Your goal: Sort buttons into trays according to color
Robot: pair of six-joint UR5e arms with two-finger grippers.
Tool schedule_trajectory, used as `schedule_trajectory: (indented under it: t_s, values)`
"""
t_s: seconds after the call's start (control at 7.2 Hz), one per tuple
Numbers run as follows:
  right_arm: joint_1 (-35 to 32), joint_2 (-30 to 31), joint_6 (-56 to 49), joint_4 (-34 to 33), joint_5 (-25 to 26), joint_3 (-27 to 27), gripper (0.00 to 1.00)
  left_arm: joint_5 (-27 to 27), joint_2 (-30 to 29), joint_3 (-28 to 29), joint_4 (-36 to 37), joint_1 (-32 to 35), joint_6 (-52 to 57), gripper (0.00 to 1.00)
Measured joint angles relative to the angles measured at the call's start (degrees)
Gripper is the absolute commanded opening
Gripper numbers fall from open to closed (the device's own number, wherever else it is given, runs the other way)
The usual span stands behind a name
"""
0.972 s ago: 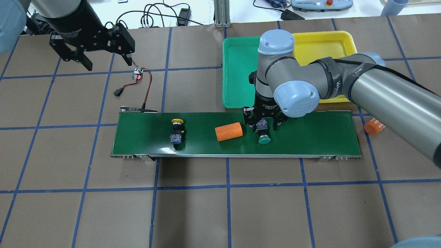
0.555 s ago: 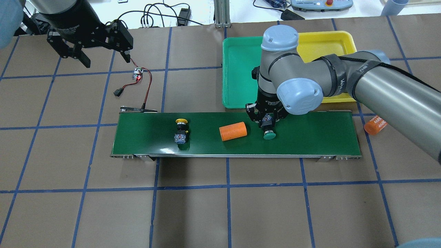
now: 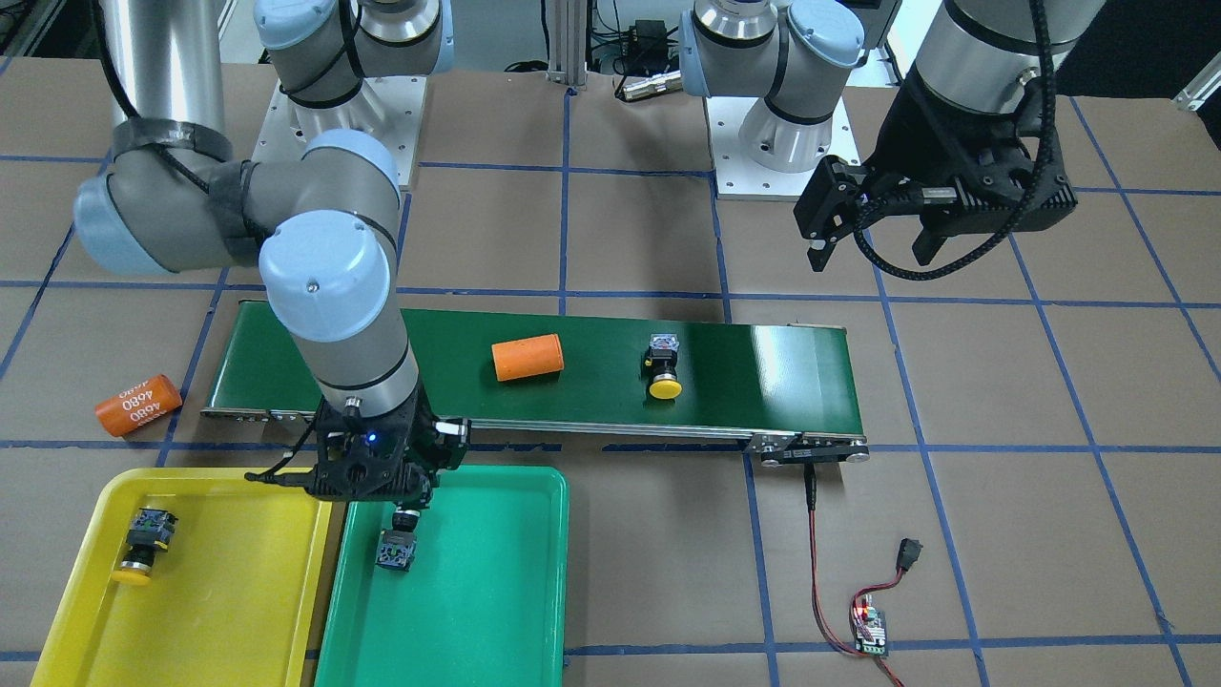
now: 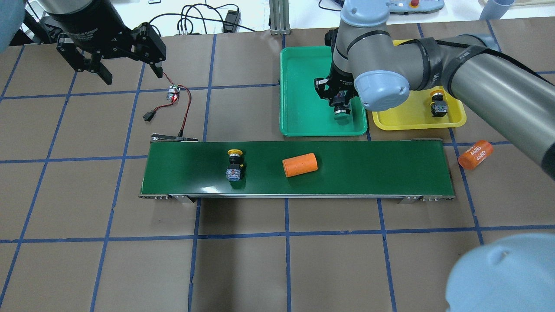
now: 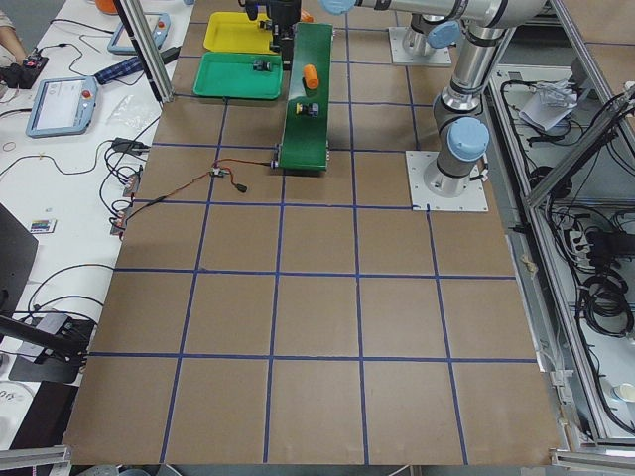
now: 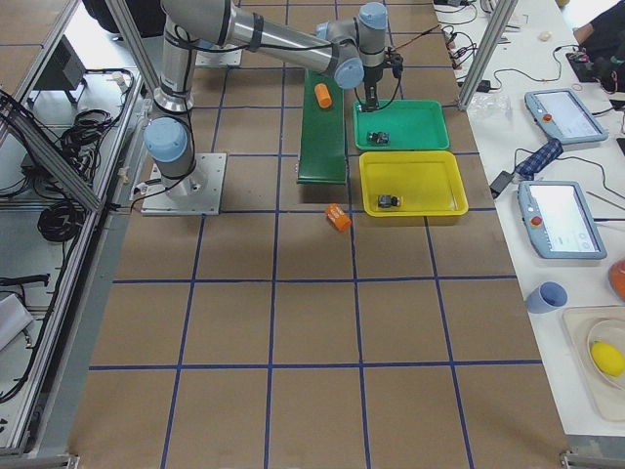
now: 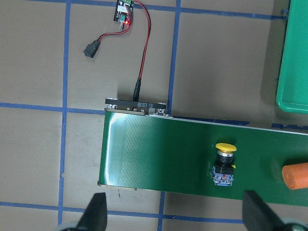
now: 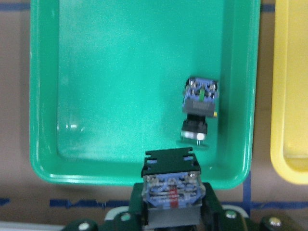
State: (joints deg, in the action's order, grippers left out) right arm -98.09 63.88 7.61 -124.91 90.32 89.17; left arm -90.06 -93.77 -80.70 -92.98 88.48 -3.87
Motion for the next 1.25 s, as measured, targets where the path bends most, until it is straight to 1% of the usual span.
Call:
schedule_trajectory:
  t_s: [0.14, 0.28, 0.42, 0.69, 0.83, 0.97, 1.25]
  values:
    - [0.25, -3.8, 0.09, -3.55, -0.14, -2.59, 0.0, -0.01, -0.01, -0.01, -0.03, -0.01, 0.0, 1.0]
    - [0.15, -6.96, 0.34, -6.13, -0.46, -3.97, 0.31, 0.0, -0.01, -0.01, -0.03, -0.02, 0.0, 1.0]
    - [-0.09, -8.79, 0.59, -7.51, -0.96, -4.36, 0.99, 0.03, -0.04, 0.0, -0.01, -0.02, 0.0, 1.0]
    - [-0.23, -9.23, 0.79, -7.73, -2.96, -4.28, 1.0, 0.06, -0.01, 0.07, -0.01, 0.01, 0.0, 1.0]
    - [-0.11, -8.25, 0.81, -6.68, -3.36, -4.22, 1.0, 0.06, 0.01, 0.09, -0.01, 0.02, 0.0, 1.0]
    - [0.11, -5.7, 0.78, -3.26, -3.36, -4.1, 1.0, 0.06, 0.01, 0.1, 0.02, 0.02, 0.0, 1.0]
    - [0.46, 1.97, 0.29, 7.57, -3.0, -3.74, 1.0, 0.06, 0.0, 0.14, 0.07, 0.03, 0.0, 1.0]
